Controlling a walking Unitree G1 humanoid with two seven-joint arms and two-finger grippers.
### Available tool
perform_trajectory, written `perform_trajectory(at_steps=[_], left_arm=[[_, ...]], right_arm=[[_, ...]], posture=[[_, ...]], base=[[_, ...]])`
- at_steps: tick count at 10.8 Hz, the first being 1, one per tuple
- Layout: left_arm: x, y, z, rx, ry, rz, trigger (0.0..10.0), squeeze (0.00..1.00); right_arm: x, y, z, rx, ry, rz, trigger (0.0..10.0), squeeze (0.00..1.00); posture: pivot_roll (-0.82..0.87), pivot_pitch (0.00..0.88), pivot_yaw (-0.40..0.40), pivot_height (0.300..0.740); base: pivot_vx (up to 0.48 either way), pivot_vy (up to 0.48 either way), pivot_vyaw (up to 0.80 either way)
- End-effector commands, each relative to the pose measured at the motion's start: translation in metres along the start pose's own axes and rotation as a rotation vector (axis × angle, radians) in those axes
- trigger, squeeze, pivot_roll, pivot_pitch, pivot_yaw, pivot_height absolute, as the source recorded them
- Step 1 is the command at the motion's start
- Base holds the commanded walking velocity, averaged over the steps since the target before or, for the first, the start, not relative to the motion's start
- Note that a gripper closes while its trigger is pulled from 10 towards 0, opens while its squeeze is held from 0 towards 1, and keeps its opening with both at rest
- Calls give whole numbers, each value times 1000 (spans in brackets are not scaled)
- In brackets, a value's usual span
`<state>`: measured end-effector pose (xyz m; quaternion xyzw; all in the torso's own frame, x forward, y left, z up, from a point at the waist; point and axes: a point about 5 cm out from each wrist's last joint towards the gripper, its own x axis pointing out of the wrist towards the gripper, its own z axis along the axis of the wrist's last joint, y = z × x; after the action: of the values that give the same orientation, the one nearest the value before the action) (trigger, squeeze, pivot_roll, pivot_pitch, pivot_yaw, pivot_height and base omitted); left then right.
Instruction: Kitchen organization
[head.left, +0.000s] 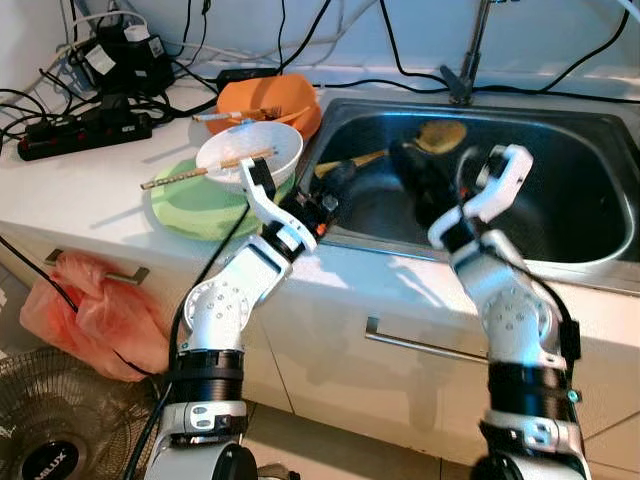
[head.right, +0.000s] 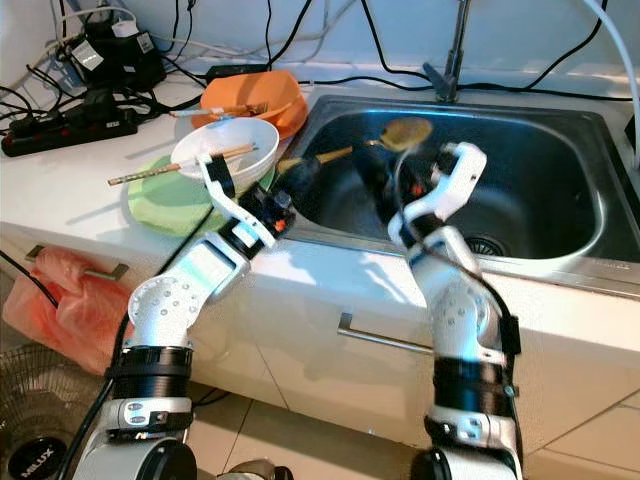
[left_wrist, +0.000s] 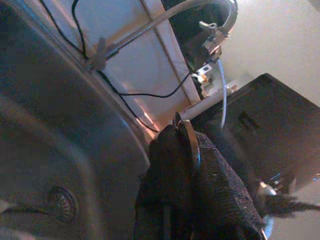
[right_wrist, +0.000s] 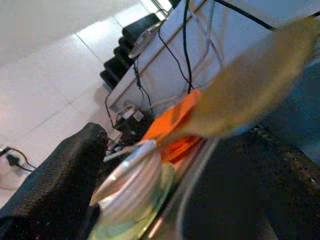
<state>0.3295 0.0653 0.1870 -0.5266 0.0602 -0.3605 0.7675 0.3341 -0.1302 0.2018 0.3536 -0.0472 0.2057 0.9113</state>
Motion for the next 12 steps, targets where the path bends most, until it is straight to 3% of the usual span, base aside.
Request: perform_trajectory(at_steps=[1,2,3,12], left_arm=[[1,-1,-4,-30,6,-29,0,0],[1,-3,-6,-38,15,-43,0,0],[2,-5,-7,-43,21,-56,0,0],[-1,-4,-7,-63,31,-63,0,0]], right_arm=[[4,3,0,36,-5,5,10000,0],[6,4,-1,44,-7,8,10000,0],[7,5,-1,56,-9,12,0,0],[6,-3,0,99,-24,-24,0,0]], posture=[[47,11,106,740],[46,12,106,740],[47,12,105,740],[47,17,105,740]], base=[[0,0,0],[0,0,0],[0,0,0],[0,0,0]])
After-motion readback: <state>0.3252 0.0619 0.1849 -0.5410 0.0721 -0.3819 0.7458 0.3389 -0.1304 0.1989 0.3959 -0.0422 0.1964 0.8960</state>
